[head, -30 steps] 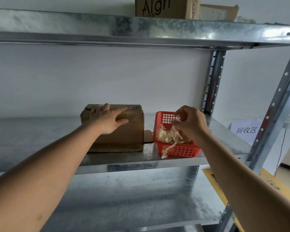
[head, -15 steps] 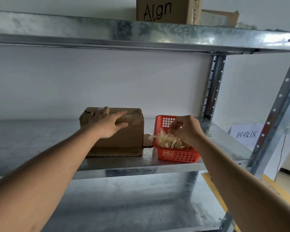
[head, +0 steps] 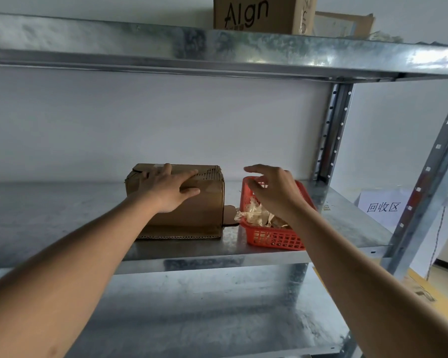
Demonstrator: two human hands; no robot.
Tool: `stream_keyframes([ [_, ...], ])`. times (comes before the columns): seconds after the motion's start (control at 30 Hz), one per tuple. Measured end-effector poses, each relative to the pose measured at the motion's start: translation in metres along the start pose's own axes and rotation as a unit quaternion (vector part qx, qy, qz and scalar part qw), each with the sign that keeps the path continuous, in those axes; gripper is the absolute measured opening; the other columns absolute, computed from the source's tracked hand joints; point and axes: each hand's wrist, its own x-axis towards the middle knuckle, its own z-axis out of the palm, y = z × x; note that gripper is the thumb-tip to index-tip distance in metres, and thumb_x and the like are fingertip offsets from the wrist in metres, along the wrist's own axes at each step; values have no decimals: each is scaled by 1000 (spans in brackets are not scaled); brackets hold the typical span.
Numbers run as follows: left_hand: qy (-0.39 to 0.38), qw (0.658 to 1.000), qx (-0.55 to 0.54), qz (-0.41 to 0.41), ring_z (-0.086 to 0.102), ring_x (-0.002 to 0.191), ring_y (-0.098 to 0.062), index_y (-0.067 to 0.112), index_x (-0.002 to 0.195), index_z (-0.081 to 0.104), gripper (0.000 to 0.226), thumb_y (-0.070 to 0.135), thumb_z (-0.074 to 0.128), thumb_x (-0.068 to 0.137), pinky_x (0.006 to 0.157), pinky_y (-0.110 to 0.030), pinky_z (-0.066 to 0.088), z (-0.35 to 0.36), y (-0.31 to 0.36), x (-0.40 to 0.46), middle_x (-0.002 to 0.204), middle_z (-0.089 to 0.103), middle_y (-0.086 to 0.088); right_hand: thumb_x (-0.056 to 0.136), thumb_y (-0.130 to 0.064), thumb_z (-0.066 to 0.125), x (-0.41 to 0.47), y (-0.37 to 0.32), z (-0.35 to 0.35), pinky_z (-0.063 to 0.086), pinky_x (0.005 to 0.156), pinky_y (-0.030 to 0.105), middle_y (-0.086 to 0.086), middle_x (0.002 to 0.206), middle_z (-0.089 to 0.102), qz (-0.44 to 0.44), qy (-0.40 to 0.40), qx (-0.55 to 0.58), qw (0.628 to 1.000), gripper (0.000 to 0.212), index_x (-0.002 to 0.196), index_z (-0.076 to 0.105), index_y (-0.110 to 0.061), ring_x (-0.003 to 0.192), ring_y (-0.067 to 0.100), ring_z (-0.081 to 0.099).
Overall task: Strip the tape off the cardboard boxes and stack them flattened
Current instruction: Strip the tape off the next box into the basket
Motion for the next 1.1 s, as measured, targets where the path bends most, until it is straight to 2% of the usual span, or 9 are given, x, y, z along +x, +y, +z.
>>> stream_keyframes([
  [0.1, 10, 1000, -12, 9, 30, 147, -36, 62, 152, 19, 67, 84, 26, 90, 116, -61, 25, 2, -3, -2, 148, 38, -7, 101, -37, 63, 4, -19, 19, 42, 92, 22, 1, 133, 69, -28, -64, -1, 998, 43, 143, 60, -26, 122, 16, 64],
  [0.27, 26, 999, -40, 24, 34, 144, -29, 63, 149, 27, 59, 80, 36, 93, 116, -57, 25, -2, -7, -7, 143, 42, 0, 96, -41, 65, 19, -39, 49, 37, 67, 15, 2, 125, 60, -61, -112, -40, 991, 38, 129, 64, -22, 104, 19, 59],
  [0.43, 29, 993, -100, 54, 46, 133, -26, 62, 140, 38, 56, 76, 55, 89, 110, -55, 38, -16, -13, -17, 136, 47, 7, 87, -45, 75, 30, -51, 52, 55, 91, 38, 5, 127, 45, -69, -128, -118, 982, 62, 140, 56, -18, 105, 24, 57],
  [0.63, 65, 989, -89, 99, 56, 117, -28, 56, 134, 42, 56, 70, 65, 85, 105, -47, 30, -31, -15, -22, 116, 53, 9, 81, -45, 83, 30, -61, 42, 54, 86, 36, 4, 122, 48, -81, -121, -140, 979, 69, 135, 52, -16, 102, 21, 57],
  [0.77, 66, 987, -114, 87, 58, 104, -19, 48, 113, 51, 41, 80, 39, 91, 93, -44, 27, -44, -27, -25, 109, 59, 14, 82, -40, 84, 18, -63, 45, 59, 79, 38, 2, 119, 52, -85, -87, -114, 986, 68, 131, 41, -22, 99, 21, 59],
  [0.83, 77, 988, -128, 47, 60, 91, -20, 31, 89, 57, 59, 79, 23, 95, 92, -46, 30, -55, -36, -23, 94, 60, 8, 84, -33, 84, 9, -64, 50, 61, 73, 37, 2, 117, 55, -101, -62, -89, 989, 64, 126, 37, -24, 96, 21, 60],
  [0.9, 83, 987, -134, 1, 59, 74, -23, 18, 72, 48, 64, 71, 26, 101, 88, -44, 38, -64, -53, -21, 75, 52, 1, 86, -26, 82, 1, -65, 55, 62, 68, 38, 3, 118, 56, -114, -37, -66, 991, 59, 124, 36, -25, 96, 23, 61],
  [1.03, -61, 955, -278, -82, 52, 79, -22, 17, 82, 56, 35, 46, 48, 101, 78, -34, 41, -68, -86, -26, 86, 50, -3, 87, -27, 81, -10, -71, 59, 62, 76, 33, 0, 125, 56, -111, -9, -36, 993, 45, 124, 55, -23, 105, 21, 60],
  [1.1, -138, 933, -317, -95, 60, 98, -18, 33, 104, 71, 28, 42, 45, 102, 86, -35, 54, -67, -89, -35, 108, 62, 5, 85, -44, 82, -14, -77, 55, 55, 74, 23, -4, 108, 64, -87, 8, 34, 996, 29, 96, 69, -21, 94, 14, 62],
])
